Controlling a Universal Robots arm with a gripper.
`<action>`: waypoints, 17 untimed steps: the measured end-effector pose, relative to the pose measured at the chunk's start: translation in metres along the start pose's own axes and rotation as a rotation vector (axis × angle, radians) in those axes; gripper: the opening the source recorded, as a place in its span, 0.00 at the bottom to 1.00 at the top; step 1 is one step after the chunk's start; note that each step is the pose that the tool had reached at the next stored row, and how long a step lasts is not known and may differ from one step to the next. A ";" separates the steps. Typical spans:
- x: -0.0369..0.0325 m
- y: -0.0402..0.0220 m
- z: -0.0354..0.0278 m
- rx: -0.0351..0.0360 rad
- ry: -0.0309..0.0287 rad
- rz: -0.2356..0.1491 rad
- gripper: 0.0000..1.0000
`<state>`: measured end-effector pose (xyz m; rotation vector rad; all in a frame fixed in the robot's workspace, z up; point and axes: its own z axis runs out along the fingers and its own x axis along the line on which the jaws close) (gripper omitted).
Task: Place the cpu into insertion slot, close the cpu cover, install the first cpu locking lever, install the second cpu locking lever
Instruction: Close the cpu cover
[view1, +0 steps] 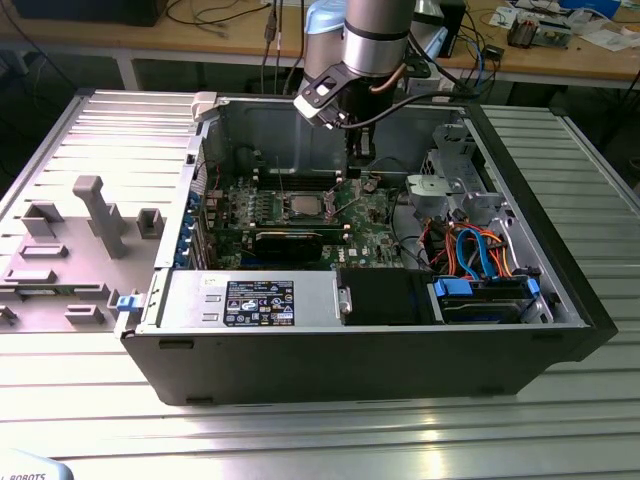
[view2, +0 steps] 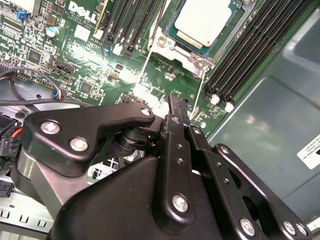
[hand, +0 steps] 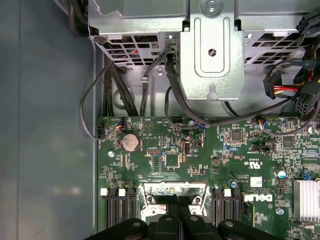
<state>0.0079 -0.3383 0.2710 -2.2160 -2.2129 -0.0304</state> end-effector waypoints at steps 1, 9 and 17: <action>0.0000 0.0001 0.0000 0.0000 0.0000 0.000 0.11; 0.0001 0.0023 0.0000 0.0000 0.0000 0.000 0.11; 0.0002 0.0051 0.0001 0.0000 0.0001 0.000 0.11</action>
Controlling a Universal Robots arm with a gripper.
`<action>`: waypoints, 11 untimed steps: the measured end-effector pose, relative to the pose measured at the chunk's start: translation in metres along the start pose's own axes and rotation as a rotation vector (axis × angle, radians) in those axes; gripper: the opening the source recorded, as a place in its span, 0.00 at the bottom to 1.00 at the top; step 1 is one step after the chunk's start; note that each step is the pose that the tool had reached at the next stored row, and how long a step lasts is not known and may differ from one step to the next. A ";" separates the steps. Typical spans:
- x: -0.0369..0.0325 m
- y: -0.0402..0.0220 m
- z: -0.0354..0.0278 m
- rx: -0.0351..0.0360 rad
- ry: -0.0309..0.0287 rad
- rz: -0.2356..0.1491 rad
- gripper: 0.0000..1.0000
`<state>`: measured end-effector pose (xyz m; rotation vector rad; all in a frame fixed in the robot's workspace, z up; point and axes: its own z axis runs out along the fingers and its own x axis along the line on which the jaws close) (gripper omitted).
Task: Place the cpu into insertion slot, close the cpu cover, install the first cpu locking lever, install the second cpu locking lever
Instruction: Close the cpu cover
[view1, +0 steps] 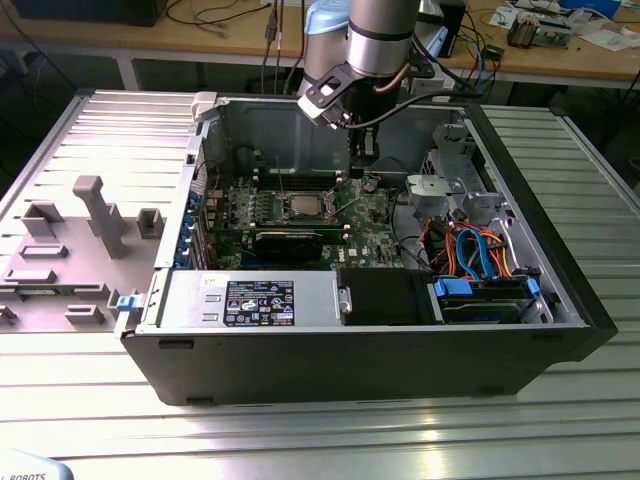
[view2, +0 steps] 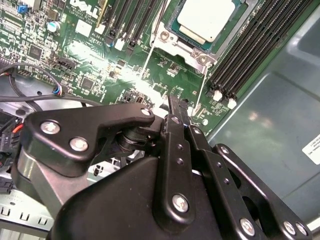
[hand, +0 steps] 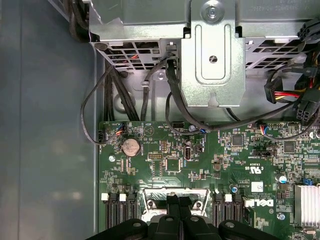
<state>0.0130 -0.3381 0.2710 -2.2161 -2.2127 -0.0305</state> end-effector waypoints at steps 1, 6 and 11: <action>0.0000 0.0002 0.0000 0.0000 0.0000 0.000 0.11; 0.0000 0.0020 0.0000 0.0000 0.0000 0.000 0.11; 0.0000 0.0024 0.0000 0.0000 0.0000 0.000 0.11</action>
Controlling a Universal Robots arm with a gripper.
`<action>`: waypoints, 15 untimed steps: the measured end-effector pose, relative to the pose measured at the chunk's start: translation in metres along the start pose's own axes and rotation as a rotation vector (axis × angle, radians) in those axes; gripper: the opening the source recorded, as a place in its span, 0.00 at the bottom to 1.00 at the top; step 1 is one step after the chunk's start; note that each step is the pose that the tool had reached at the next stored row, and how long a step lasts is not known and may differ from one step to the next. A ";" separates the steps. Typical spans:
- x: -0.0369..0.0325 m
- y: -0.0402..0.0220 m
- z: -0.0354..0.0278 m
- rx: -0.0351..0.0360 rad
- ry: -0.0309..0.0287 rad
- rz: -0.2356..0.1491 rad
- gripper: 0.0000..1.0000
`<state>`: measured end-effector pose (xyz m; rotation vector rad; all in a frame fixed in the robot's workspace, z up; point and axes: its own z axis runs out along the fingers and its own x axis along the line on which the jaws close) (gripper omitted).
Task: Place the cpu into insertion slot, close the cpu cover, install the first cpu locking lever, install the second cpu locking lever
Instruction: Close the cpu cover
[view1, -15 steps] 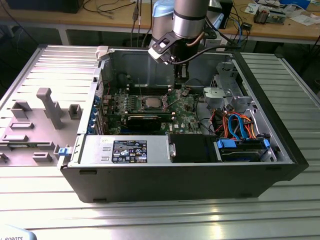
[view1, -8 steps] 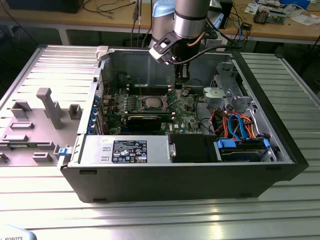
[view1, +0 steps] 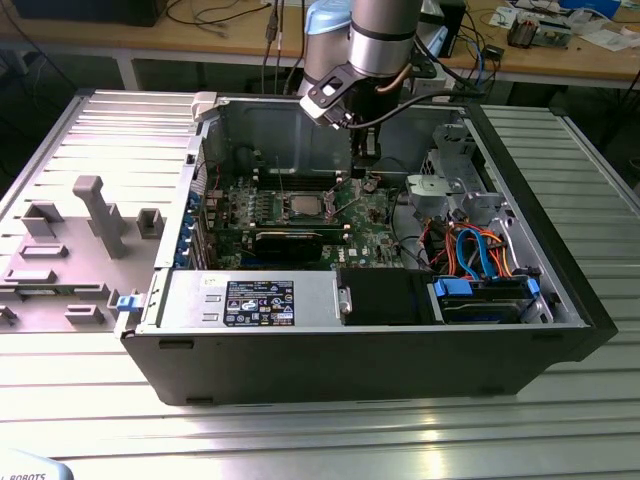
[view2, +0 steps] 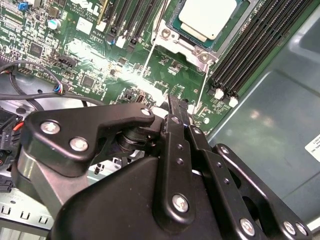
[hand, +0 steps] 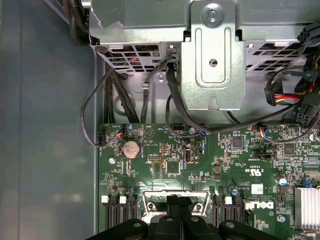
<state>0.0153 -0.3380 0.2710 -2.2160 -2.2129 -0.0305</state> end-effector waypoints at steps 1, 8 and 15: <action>0.0000 0.0000 0.0000 0.0000 0.0000 0.000 0.11; 0.0000 0.0004 0.0000 0.0000 0.0000 0.000 0.11; 0.0000 0.0005 0.0000 0.0000 0.0000 0.000 0.11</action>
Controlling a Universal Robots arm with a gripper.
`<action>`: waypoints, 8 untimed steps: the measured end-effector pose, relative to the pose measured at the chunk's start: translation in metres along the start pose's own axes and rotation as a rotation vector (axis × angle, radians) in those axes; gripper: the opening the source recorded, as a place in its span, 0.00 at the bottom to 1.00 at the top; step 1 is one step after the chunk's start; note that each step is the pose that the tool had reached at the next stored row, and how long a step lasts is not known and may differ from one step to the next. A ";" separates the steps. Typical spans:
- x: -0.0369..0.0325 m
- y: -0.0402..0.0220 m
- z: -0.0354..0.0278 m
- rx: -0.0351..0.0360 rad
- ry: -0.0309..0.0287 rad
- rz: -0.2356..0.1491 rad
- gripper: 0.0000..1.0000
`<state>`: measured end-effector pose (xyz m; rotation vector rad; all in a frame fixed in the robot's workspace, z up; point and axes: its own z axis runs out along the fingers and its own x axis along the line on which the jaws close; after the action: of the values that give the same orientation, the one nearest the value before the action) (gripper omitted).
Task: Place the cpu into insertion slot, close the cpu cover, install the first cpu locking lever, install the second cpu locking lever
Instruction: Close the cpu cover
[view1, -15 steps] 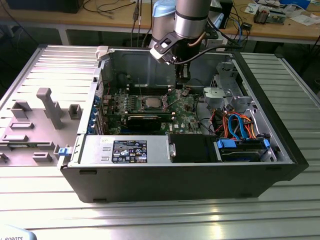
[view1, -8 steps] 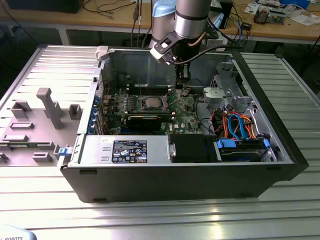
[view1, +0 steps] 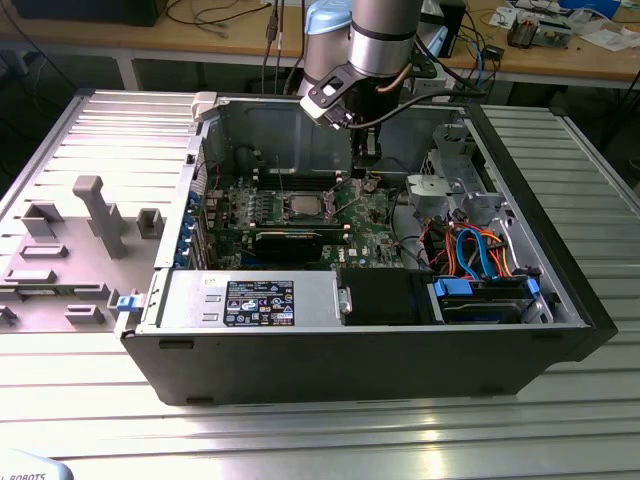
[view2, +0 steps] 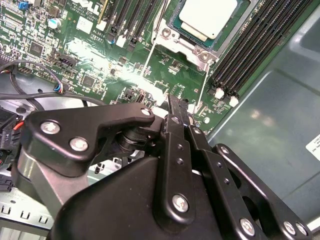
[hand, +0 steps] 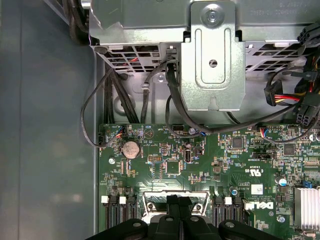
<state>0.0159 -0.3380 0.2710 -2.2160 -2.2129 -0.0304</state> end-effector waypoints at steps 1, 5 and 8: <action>0.0000 0.0101 0.0009 0.0002 0.0001 0.000 0.11; 0.0000 0.0205 0.0012 0.0002 0.0000 0.000 0.11; 0.0000 0.0237 0.0013 0.0002 0.0000 0.000 0.11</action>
<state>0.0396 -0.3380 0.2699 -2.2159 -2.2128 -0.0303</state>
